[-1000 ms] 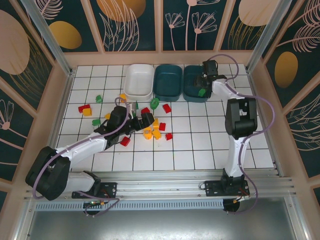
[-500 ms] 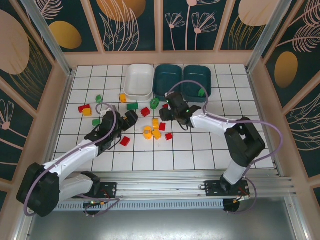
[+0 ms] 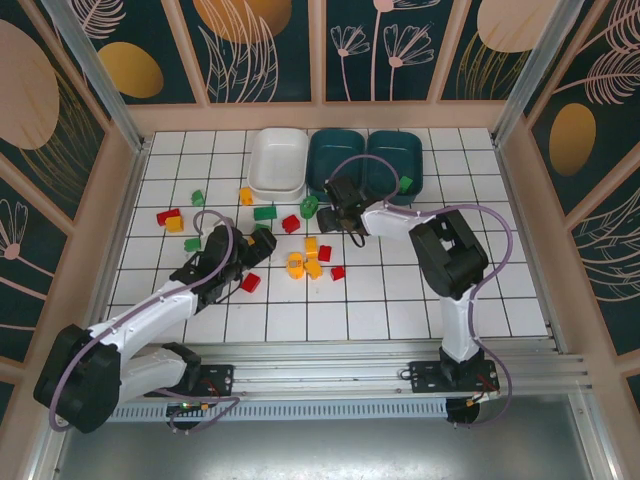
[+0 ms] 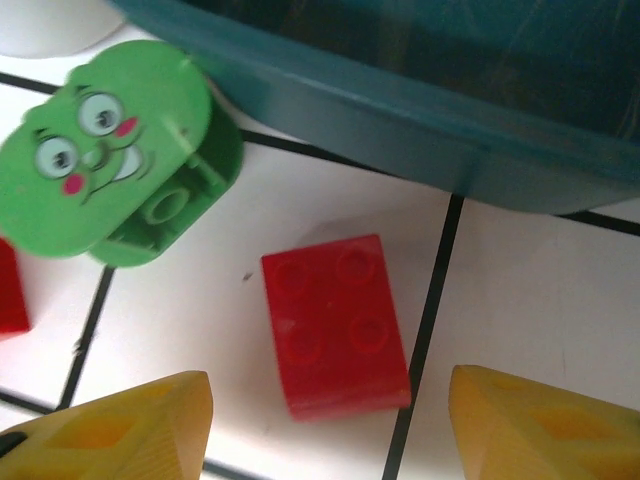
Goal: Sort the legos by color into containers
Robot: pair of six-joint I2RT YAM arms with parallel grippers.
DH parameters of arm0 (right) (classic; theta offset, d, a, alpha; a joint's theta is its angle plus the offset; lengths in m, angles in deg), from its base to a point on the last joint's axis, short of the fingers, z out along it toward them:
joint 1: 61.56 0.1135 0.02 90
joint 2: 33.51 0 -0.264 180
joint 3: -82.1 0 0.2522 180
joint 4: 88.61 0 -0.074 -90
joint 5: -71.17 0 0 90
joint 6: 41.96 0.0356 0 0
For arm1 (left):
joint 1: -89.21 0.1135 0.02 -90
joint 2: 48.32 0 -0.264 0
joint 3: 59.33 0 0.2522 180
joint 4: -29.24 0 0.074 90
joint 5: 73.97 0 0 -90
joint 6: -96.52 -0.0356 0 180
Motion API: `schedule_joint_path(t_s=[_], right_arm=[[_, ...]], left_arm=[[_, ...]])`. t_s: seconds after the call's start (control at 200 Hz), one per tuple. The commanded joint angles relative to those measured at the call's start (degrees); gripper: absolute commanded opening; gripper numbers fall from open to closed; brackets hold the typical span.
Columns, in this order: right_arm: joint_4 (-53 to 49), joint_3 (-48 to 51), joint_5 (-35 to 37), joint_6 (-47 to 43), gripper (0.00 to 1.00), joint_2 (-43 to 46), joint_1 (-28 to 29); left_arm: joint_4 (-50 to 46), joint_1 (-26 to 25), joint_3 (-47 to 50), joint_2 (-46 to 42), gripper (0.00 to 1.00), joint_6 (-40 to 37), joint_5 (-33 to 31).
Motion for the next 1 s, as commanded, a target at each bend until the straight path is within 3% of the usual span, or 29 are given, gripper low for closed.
schedule_joint_path(t_s=[0.0,0.21,0.44,0.611,0.691,0.781,0.881,0.996], right_arm=[[-0.33,-2.99,-0.05,-1.25,0.63,-2.07,-0.17],[-0.15,-4.24,0.1,-2.06,0.53,-3.95,0.77],[1.05,-0.96,3.09,-0.78,0.32,-0.01,1.84],[1.87,1.82,4.0,-0.31,0.31,7.42,3.92],[2.02,1.52,4.2,-0.22,0.3,10.34,3.85],[1.83,-1.21,4.31,-0.31,0.31,10.51,2.22],[0.44,-7.73,2.76,-0.03,0.31,5.58,-1.2],[-2.21,-17.05,1.45,0.24,0.31,-2.48,-4.6]], left_arm=[[-1.22,0.24,-0.4,-2.65,0.98,-1.14,-1.43],[-0.69,0.28,0.71,-3.67,0.98,-0.83,-2.16],[-0.55,0.34,1.81,-4.28,0.98,-0.63,-2.78],[-0.03,0.38,1.95,-4.22,0.98,-1.37,-2.32],[2.5,0.32,2.49,-3.49,0.98,-2.07,0.62],[8.3,0.37,3.5,-0.8,0.98,-2.08,8.04],[16.36,0.23,4.08,4.41,0.99,-0.16,17.51],[15.6,0.15,1.11,8.27,0.99,-2.0,21.12]])
